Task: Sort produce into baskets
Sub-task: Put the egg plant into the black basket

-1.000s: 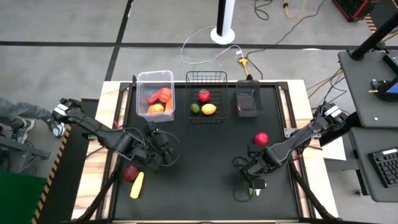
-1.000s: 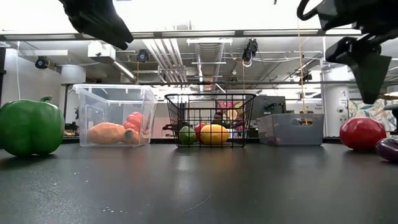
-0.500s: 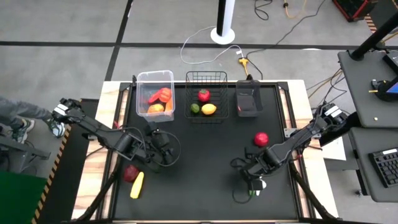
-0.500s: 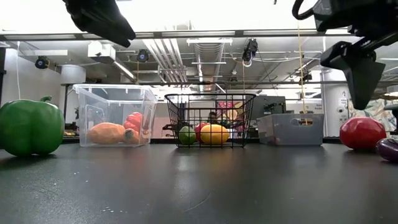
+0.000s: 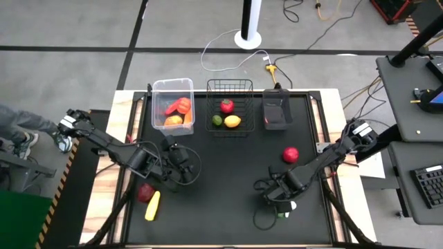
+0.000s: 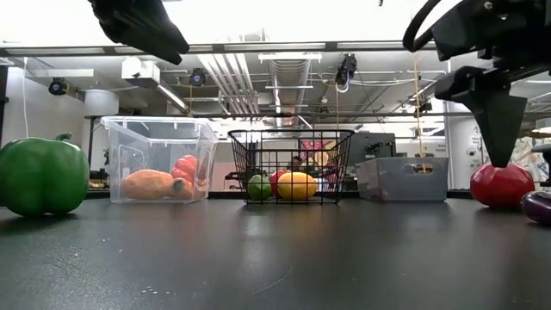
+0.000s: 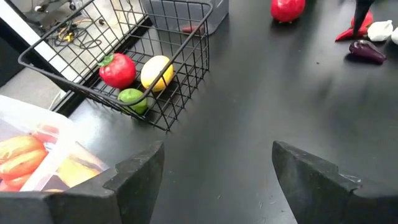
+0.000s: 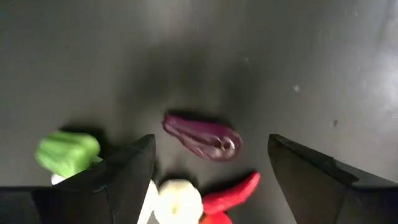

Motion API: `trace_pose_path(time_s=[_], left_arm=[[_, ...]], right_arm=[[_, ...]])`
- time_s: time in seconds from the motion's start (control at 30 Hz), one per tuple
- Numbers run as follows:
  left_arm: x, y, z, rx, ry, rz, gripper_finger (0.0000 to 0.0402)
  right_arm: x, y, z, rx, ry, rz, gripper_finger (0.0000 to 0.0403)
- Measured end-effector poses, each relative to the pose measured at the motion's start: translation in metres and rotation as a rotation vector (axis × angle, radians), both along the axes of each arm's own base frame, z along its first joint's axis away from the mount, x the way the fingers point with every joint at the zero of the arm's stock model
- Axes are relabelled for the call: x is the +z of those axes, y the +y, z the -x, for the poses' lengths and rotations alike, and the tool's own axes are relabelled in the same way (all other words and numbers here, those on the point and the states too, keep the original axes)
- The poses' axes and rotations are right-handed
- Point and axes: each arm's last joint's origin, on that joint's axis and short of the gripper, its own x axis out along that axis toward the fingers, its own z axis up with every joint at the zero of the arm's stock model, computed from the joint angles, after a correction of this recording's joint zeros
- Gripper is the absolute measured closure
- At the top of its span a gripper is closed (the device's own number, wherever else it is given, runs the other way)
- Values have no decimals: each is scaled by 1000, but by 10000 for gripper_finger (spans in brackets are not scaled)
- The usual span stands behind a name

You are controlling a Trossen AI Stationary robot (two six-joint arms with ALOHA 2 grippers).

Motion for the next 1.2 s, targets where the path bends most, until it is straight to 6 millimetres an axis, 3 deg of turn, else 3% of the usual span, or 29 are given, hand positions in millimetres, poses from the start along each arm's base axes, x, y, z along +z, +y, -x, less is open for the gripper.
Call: trace_pose_path(time_s=[0.2, 0.7, 0.9, 1.2], left_arm=[[0, 0, 0, 0, -1, 1, 123], [0, 0, 0, 0, -3, 2, 123], [0, 0, 0, 0, -4, 2, 123], [0, 0, 0, 0, -5, 3, 123]], right_arm=[[-3, -1, 1, 49, 15, 14, 102], [-38, 4, -7, 161, 123, 78, 121], [-38, 4, -7, 166, 118, 75, 152], [-38, 4, -8, 165, 115, 75, 228]])
